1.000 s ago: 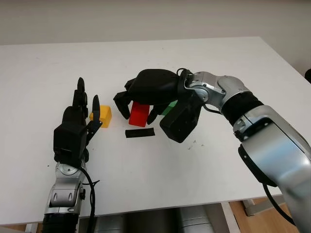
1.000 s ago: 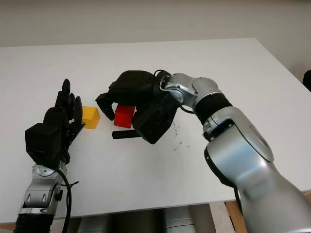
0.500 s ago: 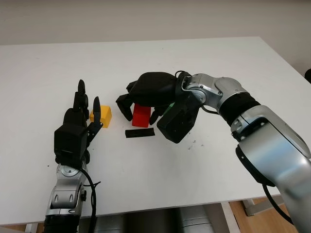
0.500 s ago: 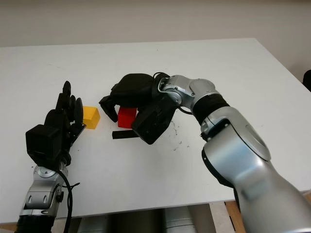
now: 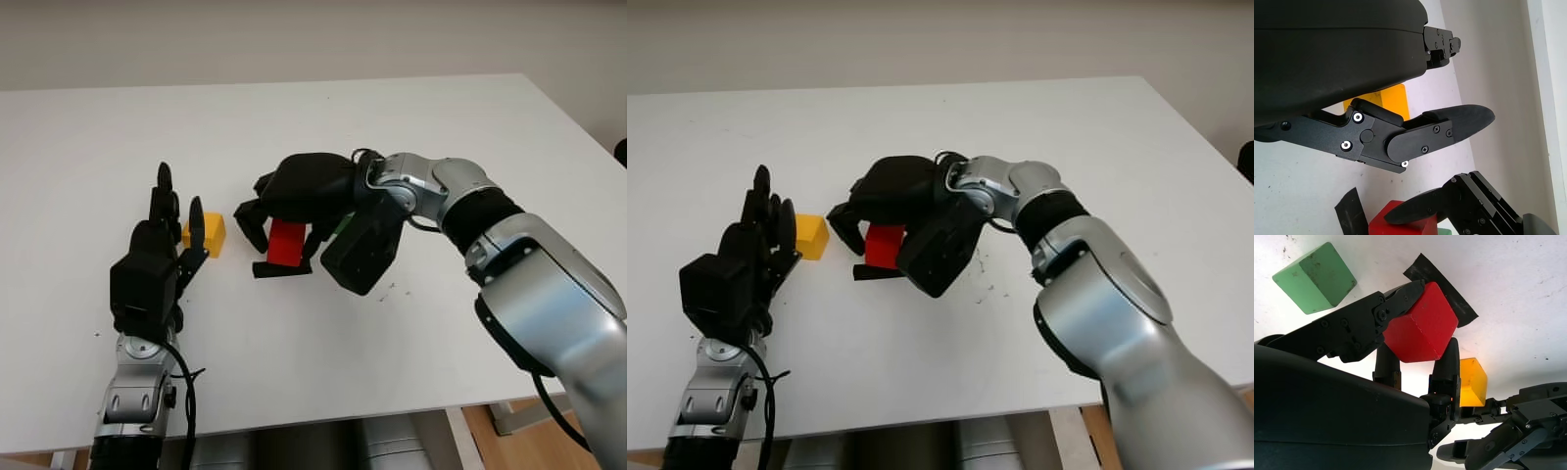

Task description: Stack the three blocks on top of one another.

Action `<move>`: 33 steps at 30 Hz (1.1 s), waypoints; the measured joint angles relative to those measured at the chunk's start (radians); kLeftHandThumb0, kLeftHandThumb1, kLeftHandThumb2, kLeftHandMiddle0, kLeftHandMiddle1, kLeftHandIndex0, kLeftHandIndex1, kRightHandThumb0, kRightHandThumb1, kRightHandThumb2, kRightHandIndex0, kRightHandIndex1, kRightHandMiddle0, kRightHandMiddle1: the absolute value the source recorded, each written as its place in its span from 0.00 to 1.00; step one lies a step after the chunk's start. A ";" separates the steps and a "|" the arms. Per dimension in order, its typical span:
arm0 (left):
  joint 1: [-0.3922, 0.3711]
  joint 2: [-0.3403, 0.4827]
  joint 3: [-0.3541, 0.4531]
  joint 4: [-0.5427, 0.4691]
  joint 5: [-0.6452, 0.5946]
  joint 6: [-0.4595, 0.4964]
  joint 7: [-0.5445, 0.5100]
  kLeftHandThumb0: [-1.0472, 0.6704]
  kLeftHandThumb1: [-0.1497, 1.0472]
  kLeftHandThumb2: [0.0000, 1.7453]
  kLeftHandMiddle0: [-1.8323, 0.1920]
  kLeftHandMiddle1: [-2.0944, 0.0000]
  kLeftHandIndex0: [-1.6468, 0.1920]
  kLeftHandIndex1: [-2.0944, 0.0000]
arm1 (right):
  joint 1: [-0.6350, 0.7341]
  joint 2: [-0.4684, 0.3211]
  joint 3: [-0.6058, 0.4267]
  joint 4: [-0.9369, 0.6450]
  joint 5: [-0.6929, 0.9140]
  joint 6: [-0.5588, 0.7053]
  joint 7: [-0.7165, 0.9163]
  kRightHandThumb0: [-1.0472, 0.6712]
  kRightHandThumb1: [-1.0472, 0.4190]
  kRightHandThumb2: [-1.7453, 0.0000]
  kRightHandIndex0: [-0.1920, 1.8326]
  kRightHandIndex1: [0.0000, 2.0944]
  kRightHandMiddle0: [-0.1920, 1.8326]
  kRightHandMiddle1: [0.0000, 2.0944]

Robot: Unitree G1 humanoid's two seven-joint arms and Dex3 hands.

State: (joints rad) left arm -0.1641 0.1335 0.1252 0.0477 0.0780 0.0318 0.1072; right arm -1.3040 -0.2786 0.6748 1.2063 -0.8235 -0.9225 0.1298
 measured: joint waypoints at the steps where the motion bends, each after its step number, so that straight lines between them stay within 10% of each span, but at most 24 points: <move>1: 0.002 0.000 0.000 0.000 0.003 -0.001 0.001 0.20 1.00 0.39 0.92 0.97 0.92 1.00 | 0.000 0.002 0.001 0.000 -0.001 0.001 0.000 0.50 0.04 0.97 0.25 0.77 0.26 0.73; 33: 0.020 0.000 -0.002 -0.024 0.011 0.001 0.002 0.20 1.00 0.38 0.92 0.98 0.92 1.00 | 0.000 0.013 0.042 0.004 -0.036 0.026 -0.022 0.52 0.01 0.97 0.23 0.72 0.25 0.71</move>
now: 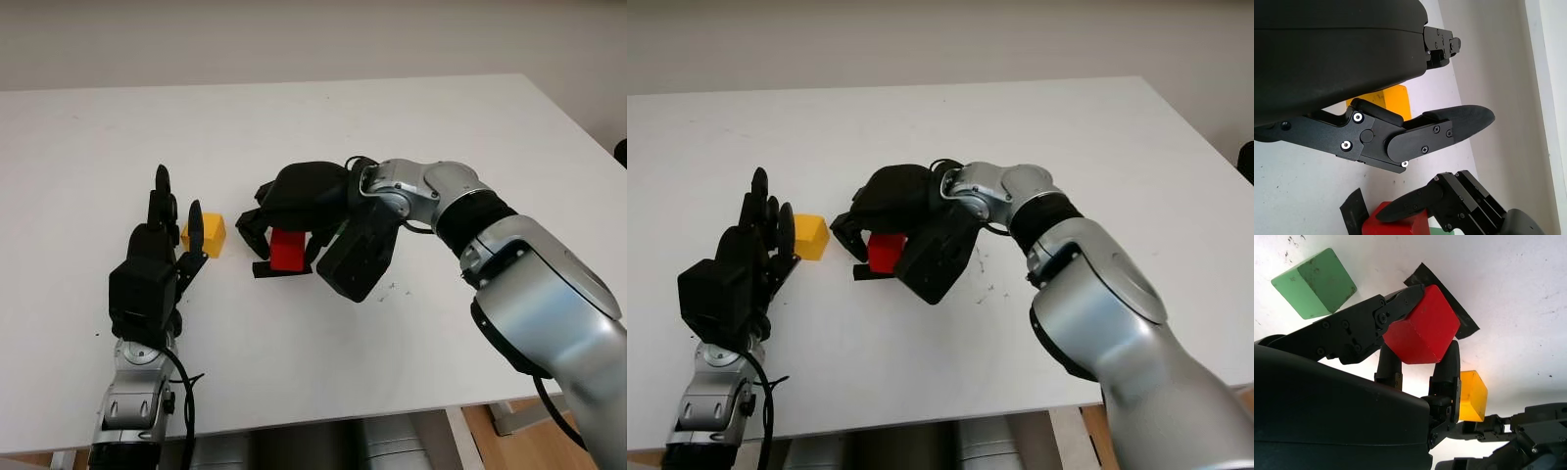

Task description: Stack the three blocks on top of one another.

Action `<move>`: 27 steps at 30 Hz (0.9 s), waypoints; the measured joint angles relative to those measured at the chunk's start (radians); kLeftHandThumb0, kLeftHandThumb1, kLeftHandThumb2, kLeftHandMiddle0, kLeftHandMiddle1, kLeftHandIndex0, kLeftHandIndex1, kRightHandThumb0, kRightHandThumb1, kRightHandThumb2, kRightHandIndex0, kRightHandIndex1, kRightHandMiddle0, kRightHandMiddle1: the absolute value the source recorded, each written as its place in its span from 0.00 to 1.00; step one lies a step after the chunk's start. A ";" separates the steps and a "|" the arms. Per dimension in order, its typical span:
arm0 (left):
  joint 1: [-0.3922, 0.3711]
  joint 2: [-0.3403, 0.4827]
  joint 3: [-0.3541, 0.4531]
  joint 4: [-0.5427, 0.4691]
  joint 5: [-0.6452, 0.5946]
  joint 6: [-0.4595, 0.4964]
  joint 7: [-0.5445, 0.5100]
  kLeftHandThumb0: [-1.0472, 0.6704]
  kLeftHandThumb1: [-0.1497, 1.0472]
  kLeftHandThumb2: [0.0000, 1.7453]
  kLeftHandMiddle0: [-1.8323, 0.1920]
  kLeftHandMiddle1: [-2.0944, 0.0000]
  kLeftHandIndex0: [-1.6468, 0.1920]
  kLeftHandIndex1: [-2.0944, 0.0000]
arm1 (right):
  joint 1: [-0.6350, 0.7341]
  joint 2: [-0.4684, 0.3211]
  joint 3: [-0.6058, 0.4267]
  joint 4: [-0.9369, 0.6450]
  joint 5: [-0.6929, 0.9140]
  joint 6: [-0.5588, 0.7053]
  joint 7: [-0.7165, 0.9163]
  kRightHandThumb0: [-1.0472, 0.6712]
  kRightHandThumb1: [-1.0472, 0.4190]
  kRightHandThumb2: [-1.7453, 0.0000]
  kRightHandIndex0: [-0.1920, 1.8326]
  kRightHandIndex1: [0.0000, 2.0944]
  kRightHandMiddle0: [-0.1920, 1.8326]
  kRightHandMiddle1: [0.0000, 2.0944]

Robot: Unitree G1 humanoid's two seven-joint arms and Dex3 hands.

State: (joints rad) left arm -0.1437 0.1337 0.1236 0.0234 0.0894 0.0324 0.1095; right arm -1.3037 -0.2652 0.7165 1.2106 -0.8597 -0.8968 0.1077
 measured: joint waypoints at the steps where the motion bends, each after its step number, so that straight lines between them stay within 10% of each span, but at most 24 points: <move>1: 0.001 0.000 0.000 0.000 0.000 0.000 0.000 0.20 1.00 0.38 0.92 0.98 0.92 1.00 | 0.000 0.001 0.000 0.001 0.000 0.000 0.000 0.52 0.01 0.97 0.23 0.72 0.25 0.71; 24: 0.006 0.000 0.001 -0.018 0.002 0.008 0.000 0.20 1.00 0.37 0.91 0.97 0.91 0.99 | 0.012 0.011 0.021 0.006 -0.006 0.003 0.002 0.46 0.06 0.98 0.19 0.80 0.18 0.68; 27: 0.006 0.001 0.001 -0.018 0.004 0.007 0.000 0.20 1.00 0.37 0.91 0.97 0.90 0.99 | 0.012 0.011 0.033 0.005 -0.025 0.012 -0.018 0.37 0.11 0.97 0.13 0.47 0.13 0.47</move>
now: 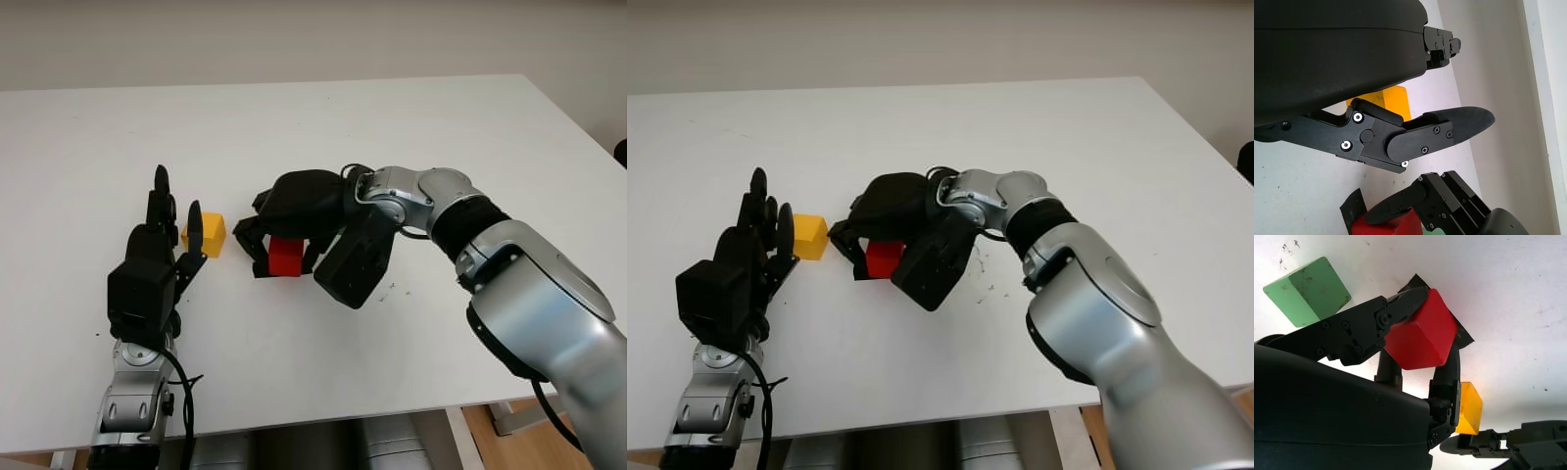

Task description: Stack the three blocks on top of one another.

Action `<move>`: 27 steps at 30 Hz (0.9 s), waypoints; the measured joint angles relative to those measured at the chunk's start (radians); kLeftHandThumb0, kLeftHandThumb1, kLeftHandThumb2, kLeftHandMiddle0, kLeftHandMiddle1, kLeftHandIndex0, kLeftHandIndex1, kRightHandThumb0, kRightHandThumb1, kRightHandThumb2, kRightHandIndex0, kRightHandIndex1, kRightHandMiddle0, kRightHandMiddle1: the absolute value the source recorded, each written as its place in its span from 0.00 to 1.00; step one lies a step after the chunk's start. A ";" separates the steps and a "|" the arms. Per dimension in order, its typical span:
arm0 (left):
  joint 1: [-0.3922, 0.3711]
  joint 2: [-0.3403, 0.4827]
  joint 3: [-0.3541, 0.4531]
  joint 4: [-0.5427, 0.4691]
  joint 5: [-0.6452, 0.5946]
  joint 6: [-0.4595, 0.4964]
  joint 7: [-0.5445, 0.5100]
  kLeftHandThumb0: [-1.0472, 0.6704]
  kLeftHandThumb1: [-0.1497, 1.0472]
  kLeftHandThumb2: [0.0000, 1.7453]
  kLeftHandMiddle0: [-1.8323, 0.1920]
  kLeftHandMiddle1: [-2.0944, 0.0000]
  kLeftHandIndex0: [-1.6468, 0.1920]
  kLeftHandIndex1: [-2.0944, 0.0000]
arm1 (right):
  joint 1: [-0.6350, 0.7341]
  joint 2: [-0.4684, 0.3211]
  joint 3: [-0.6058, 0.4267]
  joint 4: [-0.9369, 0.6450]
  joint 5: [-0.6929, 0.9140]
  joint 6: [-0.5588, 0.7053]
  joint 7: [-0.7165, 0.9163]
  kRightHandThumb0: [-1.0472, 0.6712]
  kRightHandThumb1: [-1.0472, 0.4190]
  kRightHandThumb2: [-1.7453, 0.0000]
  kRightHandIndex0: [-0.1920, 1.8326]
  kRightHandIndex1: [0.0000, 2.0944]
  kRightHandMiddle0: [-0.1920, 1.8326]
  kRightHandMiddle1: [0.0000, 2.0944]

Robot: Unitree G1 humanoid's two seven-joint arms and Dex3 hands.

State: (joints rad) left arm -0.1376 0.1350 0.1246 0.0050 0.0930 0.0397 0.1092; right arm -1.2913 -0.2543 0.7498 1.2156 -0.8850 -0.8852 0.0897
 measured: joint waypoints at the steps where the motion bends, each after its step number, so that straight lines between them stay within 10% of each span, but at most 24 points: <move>1: 0.000 0.001 0.000 0.000 0.001 0.000 0.000 0.20 1.00 0.38 0.91 0.97 0.90 0.99 | 0.000 0.000 0.007 -0.001 -0.013 0.001 -0.013 0.36 0.12 0.97 0.15 0.37 0.13 0.41; 4: 0.000 0.003 0.000 0.000 0.002 0.000 0.000 0.21 1.00 0.38 0.91 0.97 0.90 0.99 | 0.000 -0.001 0.032 -0.004 -0.044 0.001 -0.042 0.29 0.12 0.97 0.16 0.15 0.11 0.27; 9: 0.000 0.004 0.000 0.000 -0.001 0.001 -0.001 0.20 1.00 0.37 0.91 0.97 0.90 0.99 | -0.001 -0.006 0.045 -0.005 -0.065 0.002 -0.066 0.24 0.11 0.97 0.07 0.04 0.04 0.18; 15: 0.001 0.004 0.000 -0.001 -0.003 0.005 -0.002 0.20 1.00 0.37 0.91 0.97 0.90 0.99 | -0.009 -0.024 0.052 -0.021 -0.069 0.022 0.016 0.16 0.13 0.97 0.00 0.00 0.00 0.02; 27: 0.004 0.008 0.001 -0.001 0.001 0.004 -0.003 0.19 1.00 0.38 0.90 0.97 0.90 0.99 | -0.059 -0.157 -0.130 -0.236 0.166 -0.005 0.264 0.13 0.10 0.96 0.00 0.00 0.00 0.00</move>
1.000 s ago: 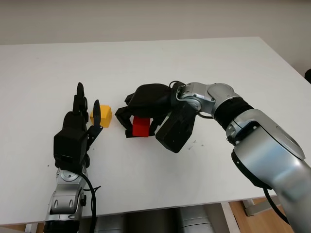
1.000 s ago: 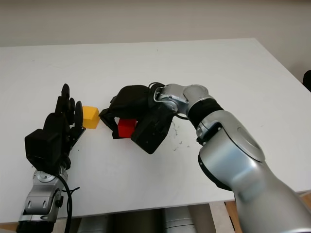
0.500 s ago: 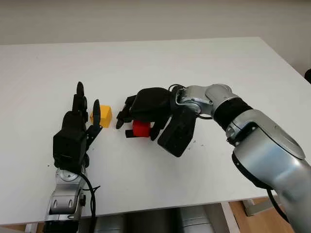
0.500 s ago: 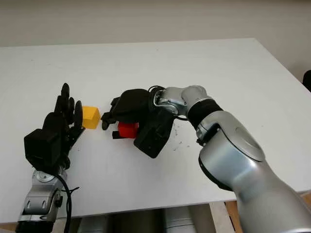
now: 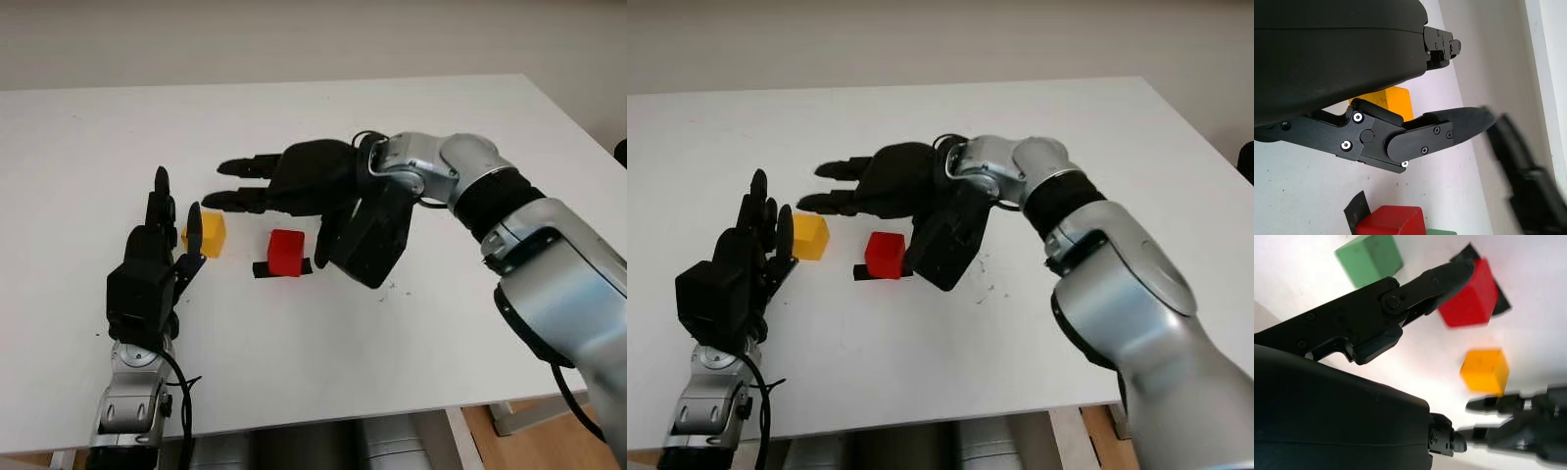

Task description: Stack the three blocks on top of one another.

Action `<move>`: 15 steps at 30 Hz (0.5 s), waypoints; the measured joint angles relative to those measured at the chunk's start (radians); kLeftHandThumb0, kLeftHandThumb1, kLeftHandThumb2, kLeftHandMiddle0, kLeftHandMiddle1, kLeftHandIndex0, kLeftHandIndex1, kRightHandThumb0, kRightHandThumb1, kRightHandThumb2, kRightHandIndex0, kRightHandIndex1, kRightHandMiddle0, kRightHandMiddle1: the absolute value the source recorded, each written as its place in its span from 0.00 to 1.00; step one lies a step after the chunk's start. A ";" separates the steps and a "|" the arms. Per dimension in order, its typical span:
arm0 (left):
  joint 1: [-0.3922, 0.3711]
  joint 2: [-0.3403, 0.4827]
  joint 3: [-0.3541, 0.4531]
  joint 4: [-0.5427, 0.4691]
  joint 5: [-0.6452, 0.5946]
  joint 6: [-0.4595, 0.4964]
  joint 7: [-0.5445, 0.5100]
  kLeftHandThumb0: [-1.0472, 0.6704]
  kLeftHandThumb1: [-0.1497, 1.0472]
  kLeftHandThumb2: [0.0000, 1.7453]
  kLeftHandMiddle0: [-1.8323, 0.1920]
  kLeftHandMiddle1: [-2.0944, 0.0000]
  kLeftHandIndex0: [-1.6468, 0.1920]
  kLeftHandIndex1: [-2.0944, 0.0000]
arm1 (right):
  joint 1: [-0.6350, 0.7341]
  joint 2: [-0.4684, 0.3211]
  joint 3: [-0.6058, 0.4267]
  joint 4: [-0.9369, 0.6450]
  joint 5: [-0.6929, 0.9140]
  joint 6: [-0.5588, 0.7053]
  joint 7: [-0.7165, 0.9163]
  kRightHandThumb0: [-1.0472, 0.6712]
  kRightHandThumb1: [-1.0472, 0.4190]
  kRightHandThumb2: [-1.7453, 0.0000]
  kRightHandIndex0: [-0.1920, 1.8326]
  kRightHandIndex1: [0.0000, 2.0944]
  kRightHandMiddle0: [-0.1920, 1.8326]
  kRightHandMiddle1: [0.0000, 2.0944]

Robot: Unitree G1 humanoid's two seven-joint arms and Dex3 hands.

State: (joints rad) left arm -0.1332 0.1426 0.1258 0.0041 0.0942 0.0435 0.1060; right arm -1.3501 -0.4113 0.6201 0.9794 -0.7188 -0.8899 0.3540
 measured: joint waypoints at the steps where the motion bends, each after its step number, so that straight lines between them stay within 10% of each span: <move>1: 0.000 0.001 0.000 0.000 0.001 0.000 0.000 0.19 1.00 0.38 0.90 0.97 0.89 0.99 | 0.000 -0.005 -0.030 -0.005 0.055 0.010 0.045 0.14 0.10 0.97 0.00 0.00 0.00 0.00; 10: -0.001 0.025 0.029 0.002 -0.002 -0.038 0.004 0.22 1.00 0.30 0.86 0.96 0.85 0.97 | 0.043 0.017 -0.364 0.040 0.527 0.256 0.242 0.12 0.00 0.92 0.00 0.00 0.00 0.00; 15: -0.006 0.075 0.051 -0.016 0.002 0.015 -0.015 0.21 1.00 0.08 0.76 0.94 0.78 0.94 | 0.097 0.029 -0.430 0.098 0.581 0.366 0.268 0.12 0.00 0.94 0.01 0.01 0.02 0.02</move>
State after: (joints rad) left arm -0.1395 0.2175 0.1767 -0.0117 0.0963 0.0584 0.0909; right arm -1.2531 -0.3826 0.1899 1.0775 -0.1383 -0.5235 0.6216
